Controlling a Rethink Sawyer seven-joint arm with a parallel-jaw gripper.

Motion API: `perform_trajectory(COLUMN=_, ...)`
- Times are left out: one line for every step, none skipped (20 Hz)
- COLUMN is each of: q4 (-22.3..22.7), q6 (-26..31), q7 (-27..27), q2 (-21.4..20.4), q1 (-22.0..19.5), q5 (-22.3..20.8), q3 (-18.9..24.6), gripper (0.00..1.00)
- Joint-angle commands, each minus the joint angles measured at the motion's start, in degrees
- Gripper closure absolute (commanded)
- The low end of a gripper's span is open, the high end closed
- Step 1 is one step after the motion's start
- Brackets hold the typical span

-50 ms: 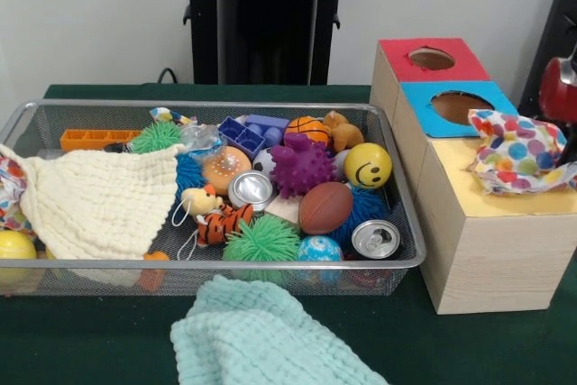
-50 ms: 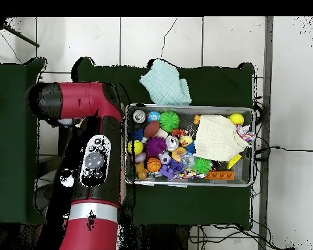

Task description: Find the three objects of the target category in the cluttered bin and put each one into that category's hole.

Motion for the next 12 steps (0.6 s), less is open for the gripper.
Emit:
perform_trajectory(q4=-5.92, q6=0.5, q7=2.91, q2=5.79, q1=-3.49, q5=-1.11, q3=5.65, gripper=1.0)
perform_trajectory(q4=-6.45, q6=0.33, q7=2.1, q2=6.26, q1=-3.97, q5=-1.19, q3=6.0, gripper=1.0)
perform_trajectory(q4=-7.03, q6=0.23, q7=1.39, q2=6.7, q1=-4.42, q5=-1.33, q3=6.24, gripper=1.0)
perform_trajectory(q4=-7.41, q6=0.14, q7=0.67, q2=6.97, q1=-4.82, q5=-1.53, q3=6.44, gripper=1.0)
perform_trajectory(q4=-7.57, q6=0.02, q7=0.08, q2=7.08, q1=-5.23, q5=-1.67, q3=6.6, gripper=1.0)
perform_trajectory(q4=-7.7, q6=0.15, q7=-0.51, q2=7.08, q1=-5.57, q5=-1.84, q3=6.71, gripper=1.0)
perform_trajectory(q4=-7.26, q6=0.34, q7=-0.98, q2=6.64, q1=-5.83, q5=-1.93, q3=6.85, gripper=1.0)
perform_trajectory(q4=-6.98, q6=0.57, q7=-1.35, q2=6.22, q1=-6.03, q5=-2.12, q3=6.83, gripper=1.0)
perform_trajectory(q4=-6.15, q6=0.58, q7=-1.84, q2=5.46, q1=-6.25, q5=-2.27, q3=6.96, gripper=1.0)
perform_trajectory(q4=-5.52, q6=0.77, q7=-2.33, q2=4.87, q1=-6.56, q5=-2.36, q3=7.08, gripper=1.0)
perform_trajectory(q4=-4.76, q6=0.86, q7=-2.9, q2=4.19, q1=-6.94, q5=-2.49, q3=7.28, gripper=1.0)
perform_trajectory(q4=-3.74, q6=0.83, q7=-3.3, q2=3.42, q1=-7.31, q5=-2.59, q3=7.42, gripper=1.0)
